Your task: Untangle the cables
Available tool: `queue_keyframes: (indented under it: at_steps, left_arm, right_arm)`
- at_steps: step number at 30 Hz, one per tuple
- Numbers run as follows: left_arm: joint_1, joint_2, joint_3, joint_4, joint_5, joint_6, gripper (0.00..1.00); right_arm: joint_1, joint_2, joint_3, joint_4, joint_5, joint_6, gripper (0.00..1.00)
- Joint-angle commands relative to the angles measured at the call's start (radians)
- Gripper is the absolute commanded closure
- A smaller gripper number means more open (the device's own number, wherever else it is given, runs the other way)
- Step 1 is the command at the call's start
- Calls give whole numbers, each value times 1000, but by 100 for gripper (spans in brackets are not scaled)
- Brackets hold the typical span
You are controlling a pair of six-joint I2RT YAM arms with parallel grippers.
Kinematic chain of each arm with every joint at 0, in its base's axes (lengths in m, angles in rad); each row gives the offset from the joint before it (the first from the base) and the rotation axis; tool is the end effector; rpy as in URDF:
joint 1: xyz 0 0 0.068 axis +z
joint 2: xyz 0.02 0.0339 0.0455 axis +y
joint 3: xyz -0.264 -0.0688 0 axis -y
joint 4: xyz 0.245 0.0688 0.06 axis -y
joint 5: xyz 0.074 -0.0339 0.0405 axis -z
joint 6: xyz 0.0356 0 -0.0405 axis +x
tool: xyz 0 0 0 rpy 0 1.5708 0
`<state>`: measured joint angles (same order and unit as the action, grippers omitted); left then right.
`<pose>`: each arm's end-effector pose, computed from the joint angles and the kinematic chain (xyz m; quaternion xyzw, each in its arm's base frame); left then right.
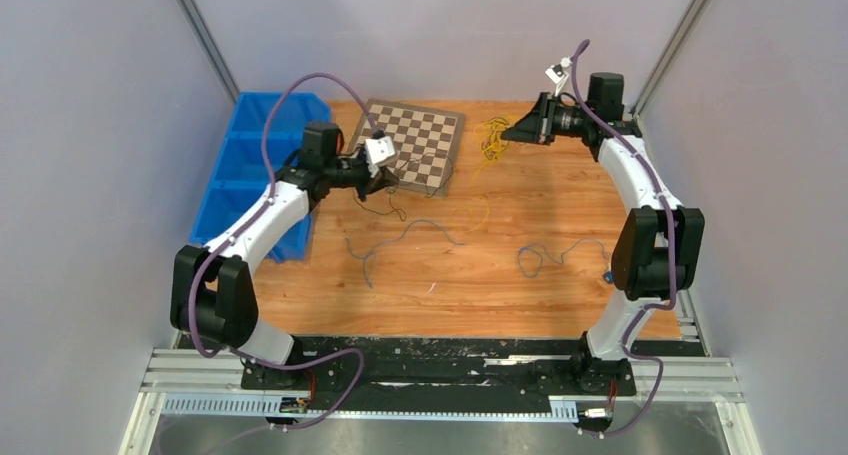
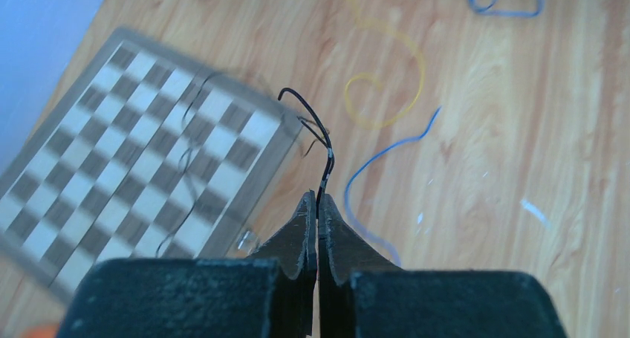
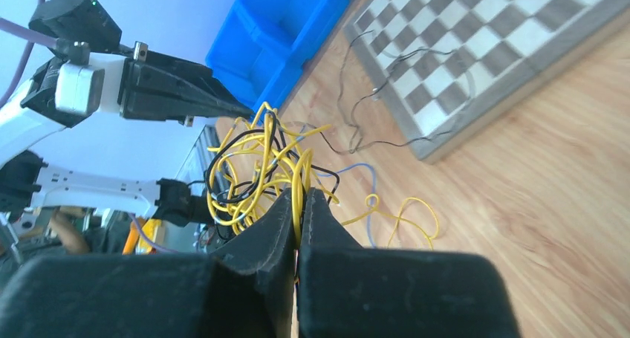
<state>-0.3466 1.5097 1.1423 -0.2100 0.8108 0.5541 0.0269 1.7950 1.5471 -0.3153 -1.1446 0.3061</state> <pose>0.3079 -0.1386 0.2912 0.5209 0.6455 -0.2995 0.4715 0.4049 0.0433 0.3216 -0.1565 0.7654 0.5350 0.3216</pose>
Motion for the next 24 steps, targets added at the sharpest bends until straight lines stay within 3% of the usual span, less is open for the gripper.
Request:
queue_keyframes:
  at_steps: [1, 3, 5, 6, 8, 12, 15, 17, 20, 24]
  left_arm:
    - [106, -33, -10, -142, -7, 165, 100]
    - [122, -4, 11, -140, -62, 157, 100]
    - [125, 36, 86, -157, -121, 92, 72]
    - [125, 49, 170, -214, -116, 52, 40]
    - [126, 60, 271, -267, -28, -31, 23]
    - [90, -6, 315, -134, 132, -278, 32]
    - [-2, -31, 331, -98, 140, -332, 40]
    - [-52, -42, 336, -80, 134, -351, 52]
    - [-116, -63, 311, -19, 133, -344, 66]
    - [-182, -117, 241, -1, 96, -159, 75]
  right_arm:
    - [-72, 4, 76, 45, -4, 14, 100]
    - [-72, 3, 81, 45, -32, 4, 100]
    - [-65, -6, 72, 46, -77, -18, 100]
    - [-57, -17, 63, 44, -96, -43, 100]
    - [-40, -52, 26, 43, -112, -109, 100]
    - [22, -139, -46, 18, -81, -286, 100]
    - [65, -168, -57, -50, -32, -411, 100]
    - [95, -178, -54, -92, -16, -463, 100]
    - [147, -215, -71, -135, 11, -550, 100]
    - [217, -264, -87, -199, 77, -668, 100]
